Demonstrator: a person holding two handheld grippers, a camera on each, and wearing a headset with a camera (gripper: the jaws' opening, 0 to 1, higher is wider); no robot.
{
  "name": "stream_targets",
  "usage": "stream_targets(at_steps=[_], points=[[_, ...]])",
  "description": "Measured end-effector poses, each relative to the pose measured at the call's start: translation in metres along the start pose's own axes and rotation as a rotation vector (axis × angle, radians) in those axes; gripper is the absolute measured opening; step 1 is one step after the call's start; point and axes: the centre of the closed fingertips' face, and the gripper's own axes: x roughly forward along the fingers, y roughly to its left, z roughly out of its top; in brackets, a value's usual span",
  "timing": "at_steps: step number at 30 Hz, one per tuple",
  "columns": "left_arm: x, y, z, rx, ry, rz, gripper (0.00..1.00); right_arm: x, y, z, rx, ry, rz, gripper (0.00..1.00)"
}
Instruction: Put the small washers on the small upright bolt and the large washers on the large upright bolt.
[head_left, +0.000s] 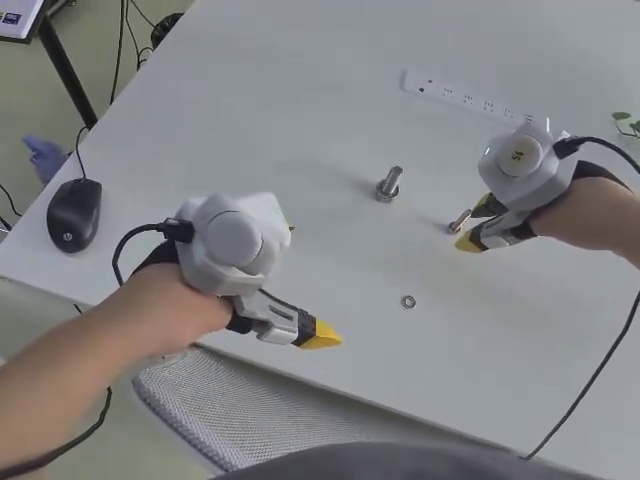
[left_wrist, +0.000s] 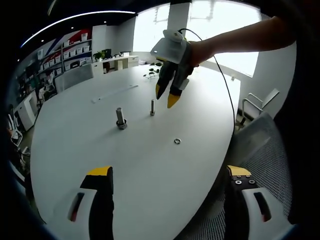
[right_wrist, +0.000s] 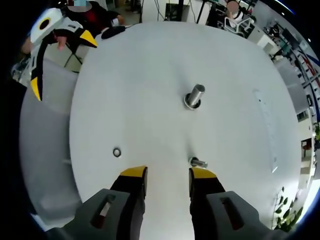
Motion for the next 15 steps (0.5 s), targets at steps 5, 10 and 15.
stream_targets(at_steps=[5, 10, 15], points=[[0.0, 0.001, 0.001, -0.006, -0.007, -0.002, 0.92, 0.001, 0.009, 0.005, -0.016, -0.011, 0.007, 0.35], [0.001, 0.001, 0.006, 0.007, -0.022, -0.007, 0.92, -0.001, 0.032, 0.01, -0.021, -0.021, 0.022, 0.35], [0.001, 0.002, 0.003, 0.008, -0.002, -0.001, 0.91, 0.0, 0.053, 0.009, -0.034, -0.016, 0.039, 0.35]])
